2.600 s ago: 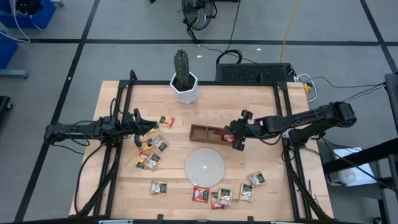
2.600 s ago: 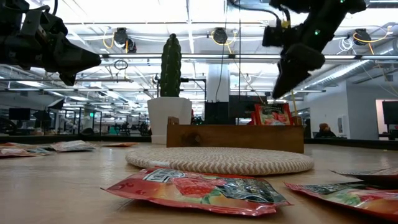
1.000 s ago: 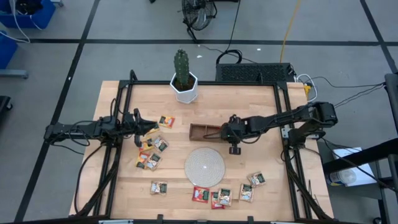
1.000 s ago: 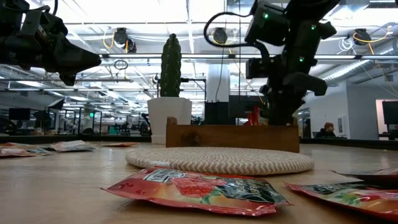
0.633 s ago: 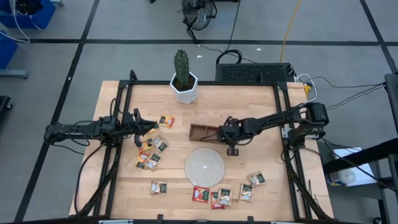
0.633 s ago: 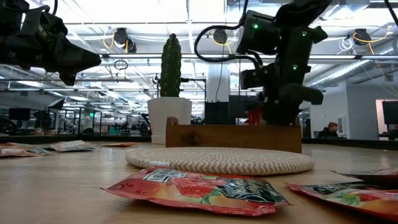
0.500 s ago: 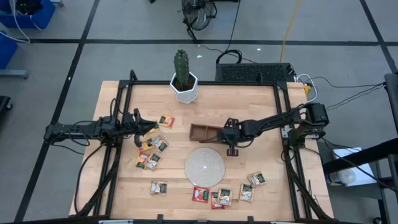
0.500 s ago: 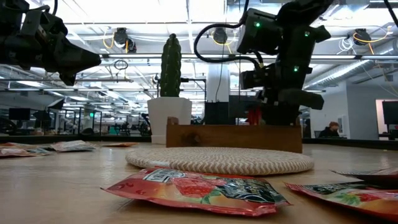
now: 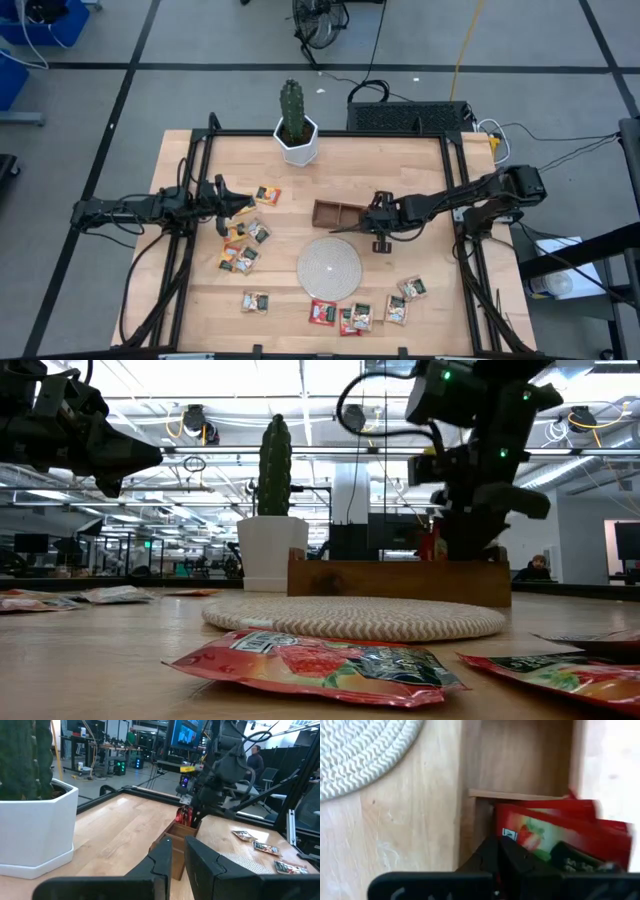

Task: Pick & Place Tea
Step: Put the red tea bag into the right section of the wooden organizer

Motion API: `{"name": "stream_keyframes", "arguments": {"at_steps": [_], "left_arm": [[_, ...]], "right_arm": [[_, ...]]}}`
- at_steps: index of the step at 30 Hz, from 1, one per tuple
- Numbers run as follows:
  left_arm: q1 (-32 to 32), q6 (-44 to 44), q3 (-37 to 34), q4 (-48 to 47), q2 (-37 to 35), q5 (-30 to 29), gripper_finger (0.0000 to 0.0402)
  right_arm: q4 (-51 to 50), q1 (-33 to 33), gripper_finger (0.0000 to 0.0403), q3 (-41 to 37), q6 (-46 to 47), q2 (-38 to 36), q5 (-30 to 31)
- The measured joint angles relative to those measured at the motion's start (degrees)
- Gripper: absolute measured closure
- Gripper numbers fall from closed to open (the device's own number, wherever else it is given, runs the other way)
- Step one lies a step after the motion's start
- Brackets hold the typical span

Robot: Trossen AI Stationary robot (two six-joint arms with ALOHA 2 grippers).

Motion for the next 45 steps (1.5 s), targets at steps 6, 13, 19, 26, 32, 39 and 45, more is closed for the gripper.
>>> {"name": "stream_keyframes", "arguments": {"at_steps": [6, 13, 19, 26, 32, 39, 45], "left_arm": [[0.00, 0.02, 0.00, 0.02, 0.00, 0.00, 0.0350], [-0.01, 0.00, 0.00, 0.01, 0.01, -0.02, 0.0350], [-0.01, 0.02, 0.00, 0.02, 0.00, -0.01, 0.0350], [-0.01, 0.01, 0.00, 0.01, 0.01, -0.01, 0.0350], [-0.01, 0.00, 0.00, 0.00, 0.00, 0.00, 0.0350], [-0.01, 0.02, 0.00, 0.01, 0.01, -0.01, 0.0350], [0.00, 0.01, 0.00, -0.01, 0.00, -0.02, 0.0350]], "right_arm": [[0.34, -0.07, 0.0403, 0.11, 0.51, -1.82, 0.85], [0.27, -0.07, 0.0403, 0.11, 0.91, -1.49, 0.83], [2.74, 1.61, 0.0403, 0.13, 0.82, -1.58, 0.83], [12.58, 5.46, 0.0403, 0.20, 0.92, -1.63, -4.60], [25.23, 7.32, 0.0401, 0.22, -1.44, -1.64, -16.78], [28.20, 11.00, 0.0311, 0.22, -1.50, -0.07, -15.23], [31.39, 15.96, 0.0183, 0.35, -1.56, 5.29, -14.39]]}}
